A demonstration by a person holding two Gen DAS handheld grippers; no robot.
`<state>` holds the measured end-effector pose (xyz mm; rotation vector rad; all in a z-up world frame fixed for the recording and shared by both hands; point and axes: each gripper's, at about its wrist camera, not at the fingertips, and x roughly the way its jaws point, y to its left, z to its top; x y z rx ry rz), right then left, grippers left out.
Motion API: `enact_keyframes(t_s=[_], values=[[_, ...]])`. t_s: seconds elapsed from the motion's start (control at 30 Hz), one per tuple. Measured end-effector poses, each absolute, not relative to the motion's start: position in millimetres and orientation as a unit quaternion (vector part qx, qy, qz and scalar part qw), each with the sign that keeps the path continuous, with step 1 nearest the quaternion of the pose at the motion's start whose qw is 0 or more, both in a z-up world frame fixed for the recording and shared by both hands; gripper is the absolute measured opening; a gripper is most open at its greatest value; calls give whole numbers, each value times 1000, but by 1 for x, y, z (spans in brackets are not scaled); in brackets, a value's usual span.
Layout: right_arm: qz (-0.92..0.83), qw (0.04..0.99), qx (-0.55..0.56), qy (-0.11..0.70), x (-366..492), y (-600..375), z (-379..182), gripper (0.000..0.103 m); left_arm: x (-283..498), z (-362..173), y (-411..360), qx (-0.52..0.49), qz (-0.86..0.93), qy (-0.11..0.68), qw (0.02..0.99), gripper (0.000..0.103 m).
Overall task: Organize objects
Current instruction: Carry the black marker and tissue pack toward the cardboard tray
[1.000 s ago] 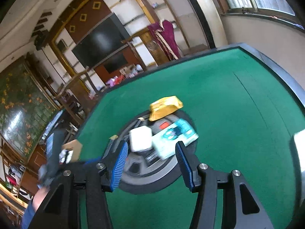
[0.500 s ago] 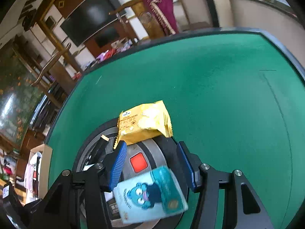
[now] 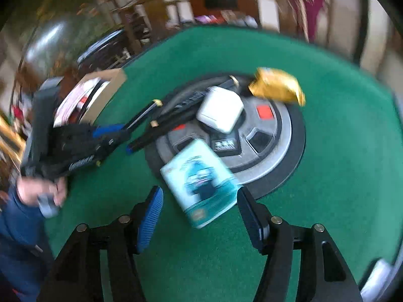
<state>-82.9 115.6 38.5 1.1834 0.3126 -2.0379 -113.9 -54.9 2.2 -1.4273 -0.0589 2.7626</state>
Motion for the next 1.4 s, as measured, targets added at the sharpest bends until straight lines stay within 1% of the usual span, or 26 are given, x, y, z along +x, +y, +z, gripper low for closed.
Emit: enact_keyframes(t_s=[0.07, 0.17, 0.33, 0.4, 0.47, 0.57, 0.67, 0.7, 0.77, 0.83, 1.03, 1.23, 1.4], values=[[-803, 364, 444, 164, -71, 107, 39, 74, -113, 2, -54, -458, 889, -15, 14, 14], [-810, 342, 425, 216, -70, 96, 33, 74, -114, 3, -55, -456, 890, -16, 14, 14], [-796, 339, 436, 246, -96, 80, 17, 74, -122, 2, -54, -450, 893, -9, 19, 14], [-790, 345, 444, 246, -104, 77, 11, 74, -126, 2, -54, -447, 894, -13, 23, 15], [-780, 359, 459, 226, -107, 81, 6, 73, -129, 2, -54, -445, 895, -16, 26, 15], [-787, 349, 461, 216, -100, 87, 10, 57, -130, 2, -56, -446, 894, -23, 28, 14], [-806, 314, 465, 188, -91, 91, 10, 51, -127, 2, -55, -446, 894, -22, 25, 14], [-814, 306, 461, 178, -85, 93, 11, 51, -127, 3, -56, -446, 894, -27, 25, 14], [-834, 294, 454, 107, -78, 105, 21, 51, -123, 5, -56, -444, 895, -34, 31, 14], [-848, 288, 440, 60, -68, 116, 28, 51, -120, 8, -57, -437, 898, -36, 30, 14], [-862, 297, 411, -18, -40, 122, 50, 51, -111, 22, -56, -420, 905, -49, 48, 14], [-880, 277, 386, -3, -25, 82, 52, 51, -96, 41, -52, -389, 917, -55, 63, 14], [-904, 233, 356, 45, -17, 68, 57, 51, -86, 50, -50, -366, 927, -53, 62, 14]])
